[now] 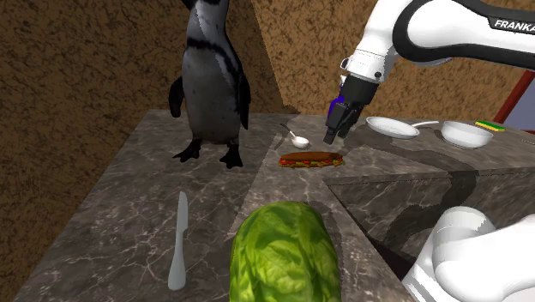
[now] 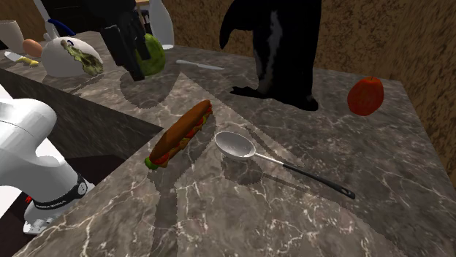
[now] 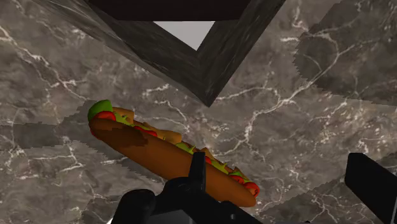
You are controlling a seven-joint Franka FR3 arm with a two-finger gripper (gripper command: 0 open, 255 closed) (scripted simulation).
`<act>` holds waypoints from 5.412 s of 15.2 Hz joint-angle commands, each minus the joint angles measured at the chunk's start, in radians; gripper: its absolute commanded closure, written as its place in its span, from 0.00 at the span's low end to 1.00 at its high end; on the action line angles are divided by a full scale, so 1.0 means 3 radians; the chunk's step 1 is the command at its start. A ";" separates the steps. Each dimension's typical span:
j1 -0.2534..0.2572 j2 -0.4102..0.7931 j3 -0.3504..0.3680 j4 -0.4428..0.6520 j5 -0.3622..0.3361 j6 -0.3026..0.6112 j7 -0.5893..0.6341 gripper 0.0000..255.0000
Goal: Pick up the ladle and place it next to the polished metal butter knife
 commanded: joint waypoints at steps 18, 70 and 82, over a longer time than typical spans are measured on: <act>-0.0426 0.2051 -0.0303 0.1348 -0.0006 0.0456 0.0544 0.00; -0.0665 0.3213 -0.0523 0.2929 0.0142 -0.0113 0.0852 1.00; -0.0333 0.2538 -0.0293 0.2223 0.0033 -0.0009 0.1398 1.00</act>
